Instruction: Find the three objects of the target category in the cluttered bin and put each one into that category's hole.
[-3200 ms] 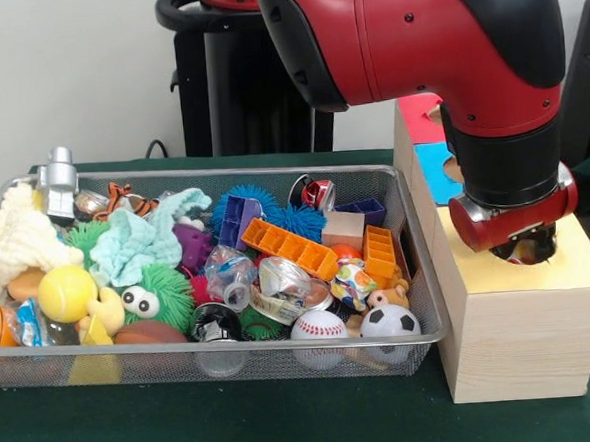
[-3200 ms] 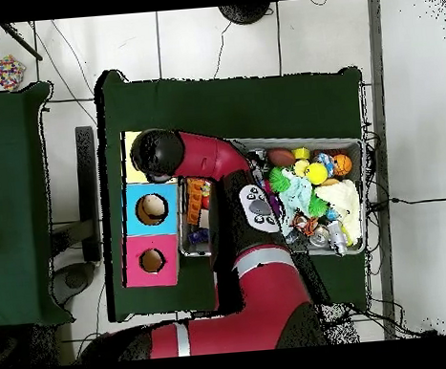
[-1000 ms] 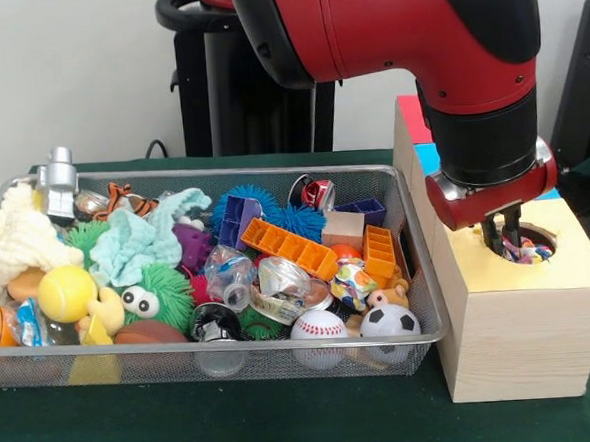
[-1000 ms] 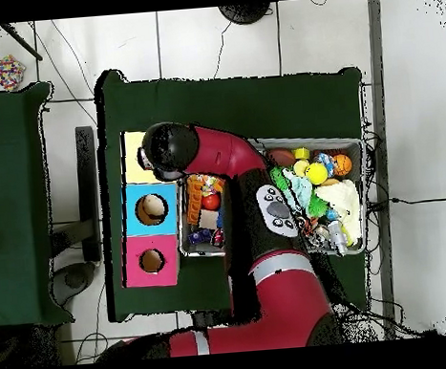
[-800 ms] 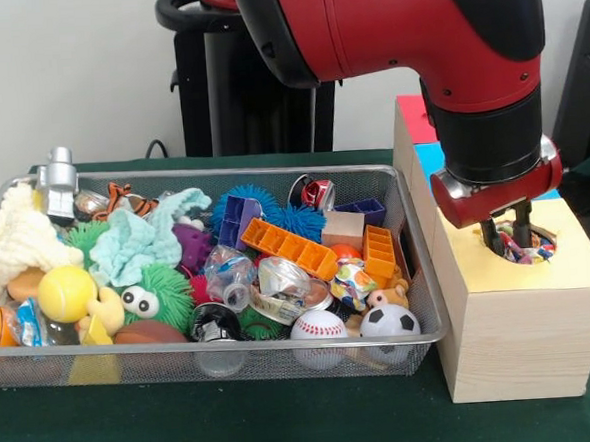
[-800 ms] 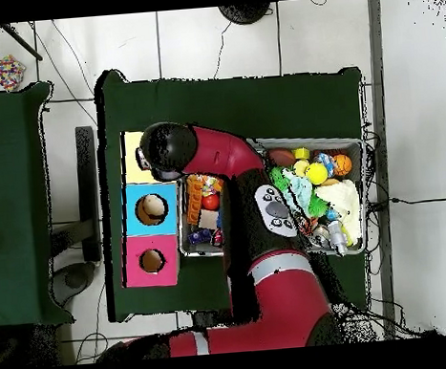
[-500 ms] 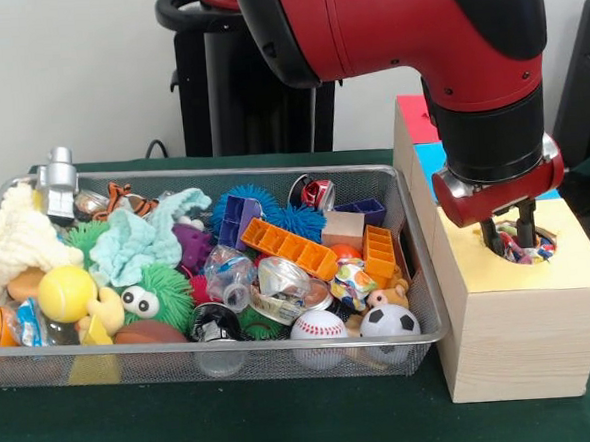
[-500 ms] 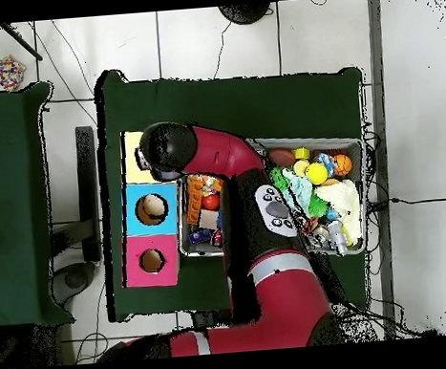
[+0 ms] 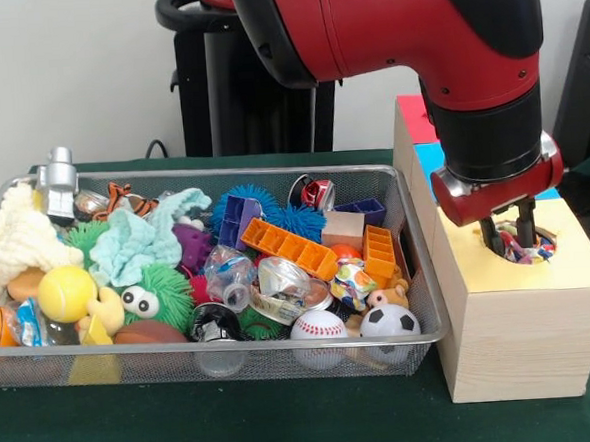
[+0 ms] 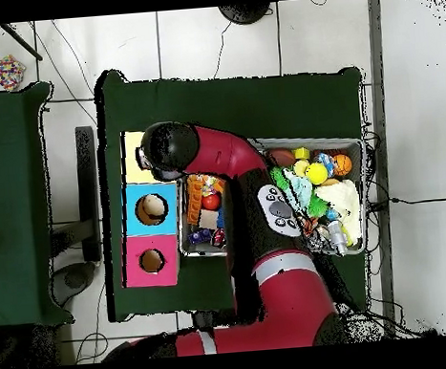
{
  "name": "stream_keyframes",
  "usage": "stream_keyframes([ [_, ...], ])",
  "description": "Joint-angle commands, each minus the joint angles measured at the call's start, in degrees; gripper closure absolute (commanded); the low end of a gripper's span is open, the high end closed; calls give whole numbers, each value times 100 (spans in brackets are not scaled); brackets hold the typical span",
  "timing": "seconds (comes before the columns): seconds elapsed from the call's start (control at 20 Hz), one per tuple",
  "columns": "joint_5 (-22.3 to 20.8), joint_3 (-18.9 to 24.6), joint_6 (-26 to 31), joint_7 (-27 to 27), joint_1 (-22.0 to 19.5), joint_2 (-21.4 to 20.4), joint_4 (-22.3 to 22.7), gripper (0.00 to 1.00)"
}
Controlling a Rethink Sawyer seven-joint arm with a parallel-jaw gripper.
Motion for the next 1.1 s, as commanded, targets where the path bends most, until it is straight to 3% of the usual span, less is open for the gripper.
stream_keyframes([
  [0.05, -177, -298, 496, 789, -436, -241, 369, 0],
  [0.75, -173, -70, 814, 636, -611, -464, 376, 0],
  [1.1, -672, -721, 1094, 807, -390, -372, 85, 0],
])
